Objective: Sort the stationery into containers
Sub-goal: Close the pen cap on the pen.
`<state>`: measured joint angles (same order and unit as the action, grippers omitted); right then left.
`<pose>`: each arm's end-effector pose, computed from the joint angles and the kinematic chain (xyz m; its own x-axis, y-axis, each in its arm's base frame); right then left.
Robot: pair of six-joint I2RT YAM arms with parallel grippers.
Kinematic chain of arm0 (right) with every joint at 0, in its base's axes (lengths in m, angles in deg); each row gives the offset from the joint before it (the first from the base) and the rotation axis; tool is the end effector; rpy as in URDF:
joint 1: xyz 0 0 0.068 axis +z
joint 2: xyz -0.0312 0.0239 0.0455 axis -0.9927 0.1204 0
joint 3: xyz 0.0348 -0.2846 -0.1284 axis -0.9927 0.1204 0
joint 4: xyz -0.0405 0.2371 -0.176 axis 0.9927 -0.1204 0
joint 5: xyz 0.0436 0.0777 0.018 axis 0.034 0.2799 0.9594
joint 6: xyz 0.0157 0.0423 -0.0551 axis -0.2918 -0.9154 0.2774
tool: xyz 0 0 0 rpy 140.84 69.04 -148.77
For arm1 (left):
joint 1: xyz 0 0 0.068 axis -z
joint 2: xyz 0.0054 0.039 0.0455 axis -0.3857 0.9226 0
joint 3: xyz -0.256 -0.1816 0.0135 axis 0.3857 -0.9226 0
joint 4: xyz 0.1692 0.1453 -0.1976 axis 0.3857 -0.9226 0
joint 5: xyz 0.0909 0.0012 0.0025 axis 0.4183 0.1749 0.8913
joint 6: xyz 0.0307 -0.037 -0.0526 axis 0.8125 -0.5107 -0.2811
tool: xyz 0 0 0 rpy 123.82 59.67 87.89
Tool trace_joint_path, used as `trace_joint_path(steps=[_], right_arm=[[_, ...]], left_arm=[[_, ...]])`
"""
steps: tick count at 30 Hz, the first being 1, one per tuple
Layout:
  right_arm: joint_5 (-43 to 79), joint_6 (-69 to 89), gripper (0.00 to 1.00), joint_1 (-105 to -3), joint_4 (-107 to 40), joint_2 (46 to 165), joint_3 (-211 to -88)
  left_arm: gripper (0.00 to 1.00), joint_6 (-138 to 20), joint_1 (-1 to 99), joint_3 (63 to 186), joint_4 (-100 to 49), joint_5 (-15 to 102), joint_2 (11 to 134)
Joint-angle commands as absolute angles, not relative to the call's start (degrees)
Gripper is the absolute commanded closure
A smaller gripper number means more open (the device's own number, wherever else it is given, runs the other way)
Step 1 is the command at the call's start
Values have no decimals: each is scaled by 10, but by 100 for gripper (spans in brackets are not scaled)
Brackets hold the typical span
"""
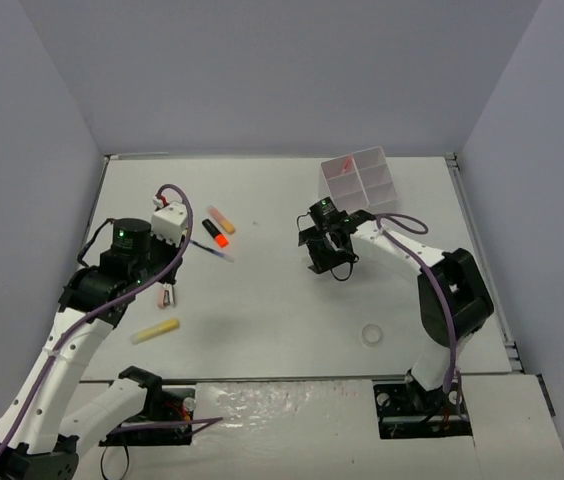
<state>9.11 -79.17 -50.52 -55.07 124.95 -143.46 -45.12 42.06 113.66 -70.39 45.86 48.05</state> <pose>0.3619 0.2295 0.2157 -0.4567 0.8885 0.0437 0.7222 0.3416 0.6014 0.1918 -0.0738 0.3922 -0.4774 0.2149 -0.8520 0.4331 0.9012 -0.0153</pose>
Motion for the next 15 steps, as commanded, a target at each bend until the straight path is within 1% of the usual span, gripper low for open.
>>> trace_joint_path(steps=[1, 5, 15], right_arm=[[64, -832, 45, -522, -572, 1281, -1449], [54, -811, 50, -536, -572, 1309, -1455], [45, -769, 53, -554, -571, 1352, -1496]], left_arm=[[100, -431, 417, 1154, -662, 467, 479], [100, -430, 417, 1150, -652, 466, 482], [100, -433, 416, 1122, -643, 464, 474]])
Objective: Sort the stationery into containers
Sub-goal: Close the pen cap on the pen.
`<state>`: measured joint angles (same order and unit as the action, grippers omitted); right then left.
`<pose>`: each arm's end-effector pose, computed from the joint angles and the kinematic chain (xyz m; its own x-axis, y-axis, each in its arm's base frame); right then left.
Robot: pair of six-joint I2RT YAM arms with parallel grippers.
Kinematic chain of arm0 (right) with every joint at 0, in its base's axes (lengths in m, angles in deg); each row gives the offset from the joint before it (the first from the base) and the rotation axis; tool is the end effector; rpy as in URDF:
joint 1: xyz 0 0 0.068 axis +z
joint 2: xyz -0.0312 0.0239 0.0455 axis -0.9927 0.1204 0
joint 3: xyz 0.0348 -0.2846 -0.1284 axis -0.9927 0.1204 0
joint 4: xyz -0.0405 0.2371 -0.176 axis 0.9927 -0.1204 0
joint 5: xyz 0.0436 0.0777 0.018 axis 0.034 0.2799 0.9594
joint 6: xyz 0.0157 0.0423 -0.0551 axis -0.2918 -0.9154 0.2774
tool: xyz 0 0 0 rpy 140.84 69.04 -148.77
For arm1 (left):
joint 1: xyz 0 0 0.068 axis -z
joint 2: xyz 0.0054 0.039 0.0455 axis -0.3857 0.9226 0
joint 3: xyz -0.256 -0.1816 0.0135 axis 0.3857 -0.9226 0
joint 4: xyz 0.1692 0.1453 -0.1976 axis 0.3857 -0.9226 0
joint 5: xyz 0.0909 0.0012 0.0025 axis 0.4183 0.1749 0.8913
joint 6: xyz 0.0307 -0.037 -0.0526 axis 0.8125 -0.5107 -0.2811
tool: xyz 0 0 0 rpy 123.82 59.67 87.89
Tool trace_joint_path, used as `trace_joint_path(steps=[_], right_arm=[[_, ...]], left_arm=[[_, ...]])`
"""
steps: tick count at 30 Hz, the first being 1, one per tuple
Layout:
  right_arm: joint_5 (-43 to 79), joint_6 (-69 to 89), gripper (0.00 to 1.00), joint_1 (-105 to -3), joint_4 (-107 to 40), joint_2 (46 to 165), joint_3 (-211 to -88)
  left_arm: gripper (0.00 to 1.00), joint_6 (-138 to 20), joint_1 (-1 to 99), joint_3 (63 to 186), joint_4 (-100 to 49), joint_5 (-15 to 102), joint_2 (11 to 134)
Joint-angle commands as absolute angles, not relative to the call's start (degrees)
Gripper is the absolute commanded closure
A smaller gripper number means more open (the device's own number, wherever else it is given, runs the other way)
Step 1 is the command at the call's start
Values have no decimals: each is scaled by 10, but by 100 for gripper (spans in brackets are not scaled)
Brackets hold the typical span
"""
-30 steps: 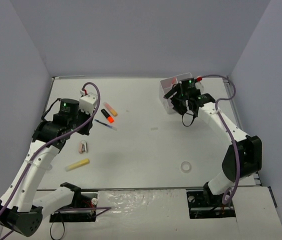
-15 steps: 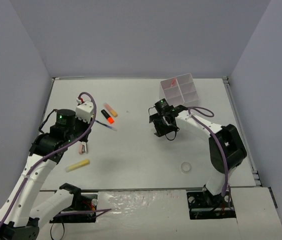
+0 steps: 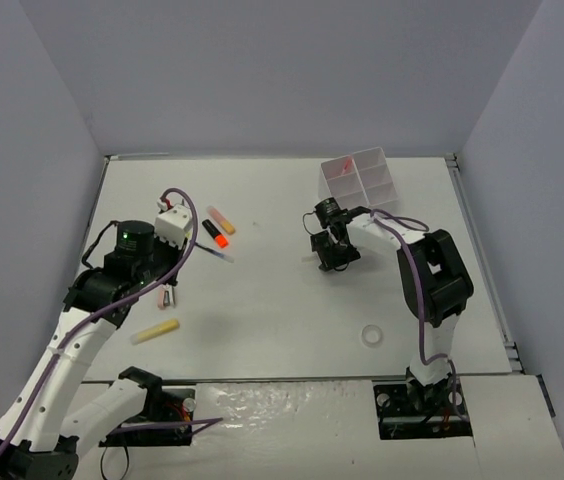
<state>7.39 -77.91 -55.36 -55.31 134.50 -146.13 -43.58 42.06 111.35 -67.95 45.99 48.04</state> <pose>0.4006 0.2070 0.1613 -0.3800 0.9250 -0.0050 0.7995 0.3311 0.5011 0.1960 -0.0751 0.3816 -0.4638 0.2384 -0.8533 0.4440 0.8960 0.0091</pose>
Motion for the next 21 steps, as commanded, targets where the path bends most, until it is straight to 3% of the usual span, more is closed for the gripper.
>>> trace_joint_path(steps=[1, 15, 18, 21], right_arm=[[46, -767, 53, -554, -572, 1355, -1501], [68, -777, 57, -536, -571, 1391, -1514], [66, -777, 62, -537, -571, 1395, -1512], [74, -764, 74, -537, -571, 1403, -1517]], left_arm=[[100, -433, 416, 1120, -643, 465, 474], [100, -420, 415, 1112, -637, 483, 467], [100, -418, 415, 1110, -637, 485, 465], [100, -414, 415, 1110, -637, 490, 463]])
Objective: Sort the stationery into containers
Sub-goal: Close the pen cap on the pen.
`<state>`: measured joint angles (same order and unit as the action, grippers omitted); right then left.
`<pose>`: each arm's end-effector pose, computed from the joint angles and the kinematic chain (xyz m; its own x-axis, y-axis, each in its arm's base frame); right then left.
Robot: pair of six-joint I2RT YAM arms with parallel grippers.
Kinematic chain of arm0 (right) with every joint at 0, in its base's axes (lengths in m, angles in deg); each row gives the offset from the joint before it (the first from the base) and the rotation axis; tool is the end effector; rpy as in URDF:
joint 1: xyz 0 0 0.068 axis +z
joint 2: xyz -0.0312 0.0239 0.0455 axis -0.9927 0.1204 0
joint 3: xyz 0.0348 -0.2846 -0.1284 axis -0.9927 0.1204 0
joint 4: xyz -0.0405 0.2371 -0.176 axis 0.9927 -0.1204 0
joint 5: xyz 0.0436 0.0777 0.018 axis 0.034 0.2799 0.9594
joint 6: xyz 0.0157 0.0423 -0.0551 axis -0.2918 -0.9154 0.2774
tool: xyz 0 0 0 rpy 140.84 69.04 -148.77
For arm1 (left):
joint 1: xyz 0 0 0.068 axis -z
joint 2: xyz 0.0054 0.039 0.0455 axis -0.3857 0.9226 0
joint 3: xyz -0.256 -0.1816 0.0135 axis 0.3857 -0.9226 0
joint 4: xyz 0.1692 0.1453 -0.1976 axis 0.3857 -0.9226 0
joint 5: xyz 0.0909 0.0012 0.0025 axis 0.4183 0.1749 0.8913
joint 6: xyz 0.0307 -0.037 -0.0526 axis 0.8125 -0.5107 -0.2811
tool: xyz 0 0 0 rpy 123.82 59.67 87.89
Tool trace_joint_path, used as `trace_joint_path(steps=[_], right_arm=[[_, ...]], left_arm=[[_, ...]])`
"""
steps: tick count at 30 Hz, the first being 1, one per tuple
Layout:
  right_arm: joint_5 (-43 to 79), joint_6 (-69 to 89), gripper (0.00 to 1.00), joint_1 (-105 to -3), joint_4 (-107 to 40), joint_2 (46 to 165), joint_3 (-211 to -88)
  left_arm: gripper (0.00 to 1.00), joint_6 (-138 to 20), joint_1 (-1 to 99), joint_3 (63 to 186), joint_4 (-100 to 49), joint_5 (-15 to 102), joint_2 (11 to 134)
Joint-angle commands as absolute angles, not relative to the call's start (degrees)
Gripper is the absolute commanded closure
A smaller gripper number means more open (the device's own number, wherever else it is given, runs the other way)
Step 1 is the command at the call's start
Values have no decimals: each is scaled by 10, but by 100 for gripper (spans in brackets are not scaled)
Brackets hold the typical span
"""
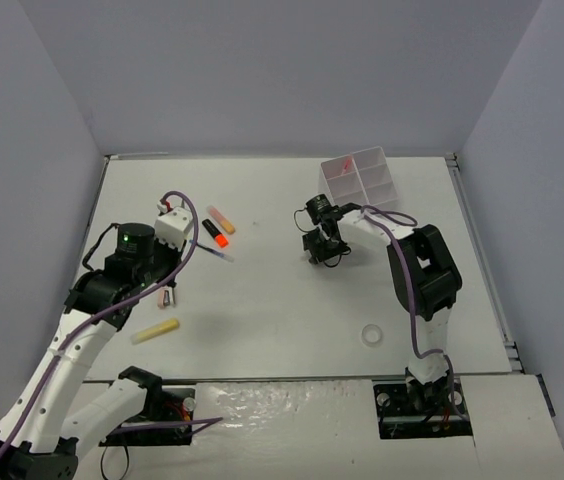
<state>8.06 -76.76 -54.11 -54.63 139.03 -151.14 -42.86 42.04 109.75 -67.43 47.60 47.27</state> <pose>0.4182 0.2288 0.1558 -0.4211 0.9070 -0.0036 0.7752 0.3620 0.5177 0.1947 -0.0729 0.3744 -0.4644 0.2519 -0.8490 0.4280 0.9031 0.0338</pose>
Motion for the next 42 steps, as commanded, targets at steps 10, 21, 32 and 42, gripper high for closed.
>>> trace_joint_path(steps=[10, 21, 32, 42], right_arm=[[125, -658, 97, -551, -534, 1425, -1501], [82, -395, 100, -544, -453, 1381, -1619], [146, -57, 100, -521, -168, 1209, -1648], [353, 15, 100, -482, -6, 1127, -1616]], left_arm=[[100, -407, 415, 1112, -637, 497, 456], [100, -428, 414, 1121, -619, 428, 437], [100, -580, 414, 1034, -382, 184, 403], [100, -661, 415, 1031, -233, 148, 490]])
